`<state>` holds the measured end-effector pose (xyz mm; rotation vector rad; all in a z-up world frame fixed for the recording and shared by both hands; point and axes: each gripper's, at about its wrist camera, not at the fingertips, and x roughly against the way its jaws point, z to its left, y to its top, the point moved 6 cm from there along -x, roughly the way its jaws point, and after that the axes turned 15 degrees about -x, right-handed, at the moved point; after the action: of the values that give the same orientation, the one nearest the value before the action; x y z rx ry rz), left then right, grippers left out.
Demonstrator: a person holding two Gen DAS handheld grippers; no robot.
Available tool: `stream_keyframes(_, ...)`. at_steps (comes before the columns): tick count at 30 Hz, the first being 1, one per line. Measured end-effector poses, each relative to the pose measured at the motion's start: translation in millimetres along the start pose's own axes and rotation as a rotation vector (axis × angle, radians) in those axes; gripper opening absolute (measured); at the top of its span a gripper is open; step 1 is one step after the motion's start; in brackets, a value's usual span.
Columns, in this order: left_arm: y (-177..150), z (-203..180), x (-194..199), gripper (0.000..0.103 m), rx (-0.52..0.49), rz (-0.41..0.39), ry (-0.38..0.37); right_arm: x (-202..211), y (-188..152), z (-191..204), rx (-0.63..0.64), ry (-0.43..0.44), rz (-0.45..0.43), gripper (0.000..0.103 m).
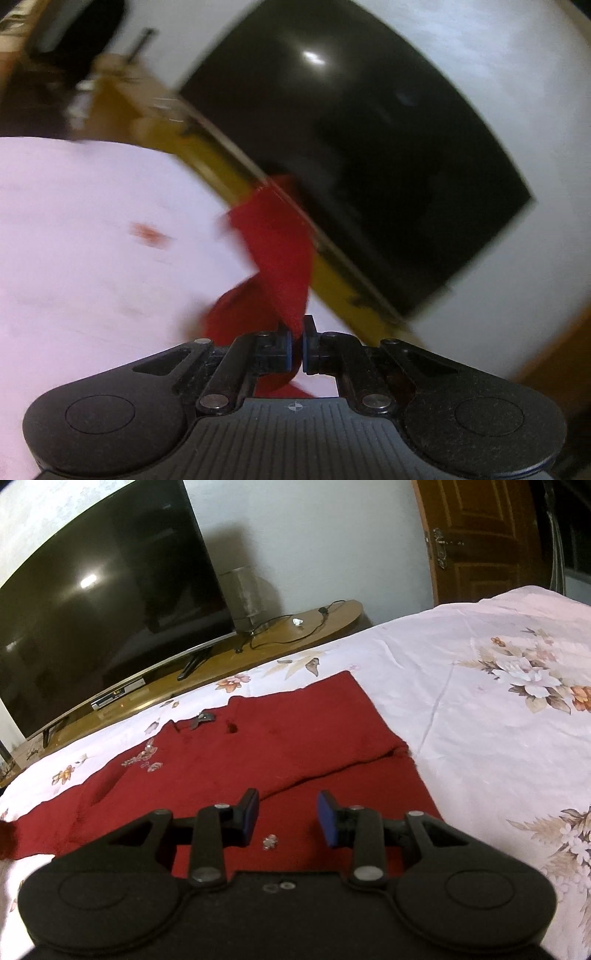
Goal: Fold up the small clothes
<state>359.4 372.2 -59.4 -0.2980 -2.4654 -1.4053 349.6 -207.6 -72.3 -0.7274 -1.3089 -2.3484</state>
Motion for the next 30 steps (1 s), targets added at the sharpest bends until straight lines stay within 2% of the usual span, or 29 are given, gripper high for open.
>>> stream_keyframes(4, -25, -91, -19, 0.005, -0.078, 0.051, -0.136, 5, 4, -10, 0.004, 0.003, -0.005, 0.036)
stream_keyframes(8, -68, -161, -43, 0.005, -0.155, 0.143, -0.196, 10, 11, -28, -0.011, -0.005, -0.007, 0.036)
stream_keyframes(13, -120, -223, -75, 0.005, -0.244, 0.246, -0.211, 20, 20, -59, -0.044, -0.032, -0.014, 0.037)
stream_keyframes(19, -172, -271, -92, 0.005, -0.355, 0.322, -0.206, 27, 25, -90, -0.072, -0.058, -0.004, 0.038)
stream_keyframes(23, -209, -302, -93, 0.007, -0.541, 0.419, -0.164, 23, 26, -97, -0.089, -0.045, 0.025, 0.041)
stream_keyframes(24, -213, -310, -90, 0.014, -0.595, 0.407, -0.155, 20, 27, -95, -0.095, -0.03, 0.039, 0.042)
stream_keyframes(25, -213, -317, -82, 0.04, -0.638, 0.387, -0.17, 17, 28, -91, -0.098, -0.014, 0.049, 0.043)
stream_keyframes(26, -210, -321, -71, 0.062, -0.653, 0.365, -0.193, 14, 29, -86, -0.098, 0.006, 0.057, 0.043)
stream_keyframes(28, -200, -320, -44, 0.064, -0.68, 0.294, -0.183, 6, 30, -71, -0.093, 0.049, 0.071, 0.045)
stream_keyframes(30, -184, -302, -23, 0.064, -0.667, 0.265, -0.142, -6, 31, -52, -0.101, 0.11, 0.105, 0.045)
